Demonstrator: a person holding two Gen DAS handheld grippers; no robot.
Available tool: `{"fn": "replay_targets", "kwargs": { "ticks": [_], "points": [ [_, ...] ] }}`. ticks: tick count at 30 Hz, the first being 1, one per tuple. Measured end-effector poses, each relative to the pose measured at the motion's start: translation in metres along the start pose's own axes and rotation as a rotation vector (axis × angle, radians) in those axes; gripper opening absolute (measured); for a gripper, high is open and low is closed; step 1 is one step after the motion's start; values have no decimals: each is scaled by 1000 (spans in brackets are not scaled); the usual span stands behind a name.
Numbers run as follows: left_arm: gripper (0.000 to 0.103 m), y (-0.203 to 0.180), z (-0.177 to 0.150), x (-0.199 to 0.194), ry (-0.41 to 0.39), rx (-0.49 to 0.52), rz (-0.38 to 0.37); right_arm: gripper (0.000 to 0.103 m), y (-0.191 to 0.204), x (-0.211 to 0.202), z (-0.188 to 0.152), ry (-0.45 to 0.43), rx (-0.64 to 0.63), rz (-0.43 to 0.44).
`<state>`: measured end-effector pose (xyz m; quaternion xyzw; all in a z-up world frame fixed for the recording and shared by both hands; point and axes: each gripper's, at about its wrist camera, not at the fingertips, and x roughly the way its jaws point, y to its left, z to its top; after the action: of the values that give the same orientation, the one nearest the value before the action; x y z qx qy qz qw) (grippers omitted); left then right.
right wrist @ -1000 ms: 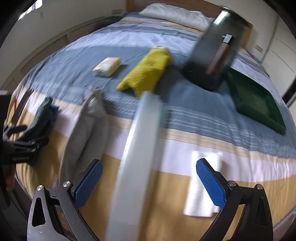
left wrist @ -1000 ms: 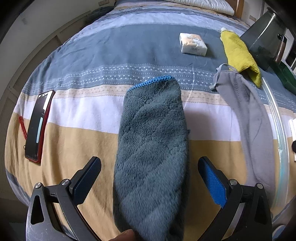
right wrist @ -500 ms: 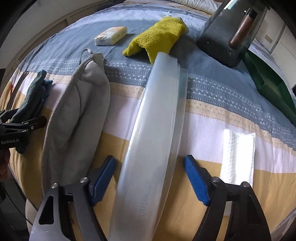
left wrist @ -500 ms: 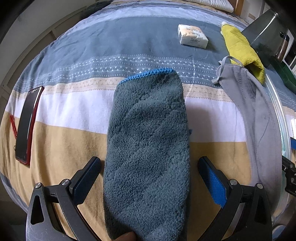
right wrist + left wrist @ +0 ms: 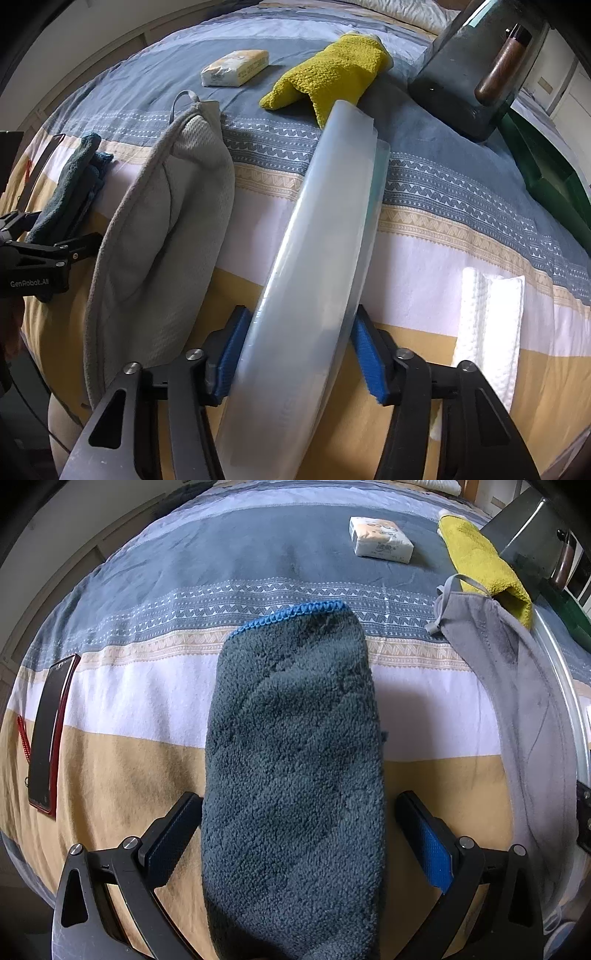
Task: Organize soft objects
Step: 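Grasp the dark grey towel with the left gripper while the right gripper grasps the clear plastic strip, then lift the towel with the left gripper while the right gripper carries the plastic strip toward the green tray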
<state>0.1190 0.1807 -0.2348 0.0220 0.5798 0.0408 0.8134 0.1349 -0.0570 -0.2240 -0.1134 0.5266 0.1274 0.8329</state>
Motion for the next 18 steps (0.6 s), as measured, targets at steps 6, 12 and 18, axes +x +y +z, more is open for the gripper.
{"fn": "replay_targets", "kwargs": {
  "ticks": [6, 12, 18],
  "points": [
    [102, -2, 0, 4, -5, 7, 2, 36, -1, -1, 1, -7, 13, 13],
    [85, -9, -5, -4, -28, 42, -8, 29, -5, -3, 1, -9, 23, 24],
    [61, -15, -2, -12, -43, 67, 7, 20, -1, -5, 1, -15, 17, 12]
  ]
}}
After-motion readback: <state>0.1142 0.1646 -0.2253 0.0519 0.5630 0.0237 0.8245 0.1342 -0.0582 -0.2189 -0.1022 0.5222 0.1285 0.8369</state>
